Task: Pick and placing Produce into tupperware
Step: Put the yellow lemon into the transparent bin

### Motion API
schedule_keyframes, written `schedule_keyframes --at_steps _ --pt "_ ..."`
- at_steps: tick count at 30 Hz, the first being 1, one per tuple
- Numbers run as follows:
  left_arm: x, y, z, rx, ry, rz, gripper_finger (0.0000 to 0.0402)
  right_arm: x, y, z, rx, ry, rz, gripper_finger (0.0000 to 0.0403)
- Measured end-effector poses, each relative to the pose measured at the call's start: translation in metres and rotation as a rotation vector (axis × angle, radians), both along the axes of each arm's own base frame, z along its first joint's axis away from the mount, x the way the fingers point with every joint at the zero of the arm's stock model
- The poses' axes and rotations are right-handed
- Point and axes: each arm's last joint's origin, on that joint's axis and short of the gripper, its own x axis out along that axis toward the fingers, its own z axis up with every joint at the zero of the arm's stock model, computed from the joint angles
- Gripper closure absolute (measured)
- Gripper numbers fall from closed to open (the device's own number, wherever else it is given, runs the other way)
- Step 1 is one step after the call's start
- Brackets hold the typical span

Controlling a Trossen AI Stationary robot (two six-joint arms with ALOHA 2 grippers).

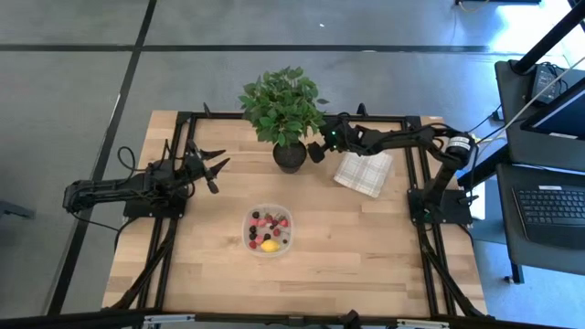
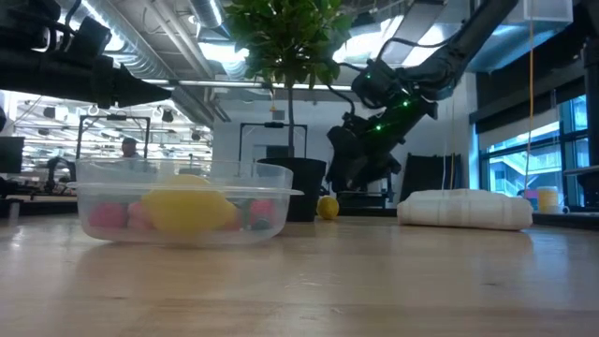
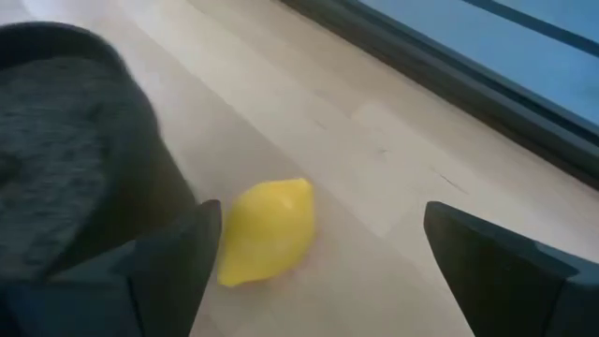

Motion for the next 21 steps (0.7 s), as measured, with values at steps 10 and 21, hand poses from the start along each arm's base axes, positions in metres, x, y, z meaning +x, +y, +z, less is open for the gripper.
schedule_keyframes --at_steps 10,21 --pt "0.0 0.0 0.0001 0.0 0.0 0.0 0.0276 -0.0064 -0.0059 -0.004 -0.052 0.058 0.097 0.003" --pt "0.0 0.0 0.0001 0.0 0.0 0.0 0.0276 -0.0068 -0.0068 -0.004 -0.054 0.057 0.142 0.0031"
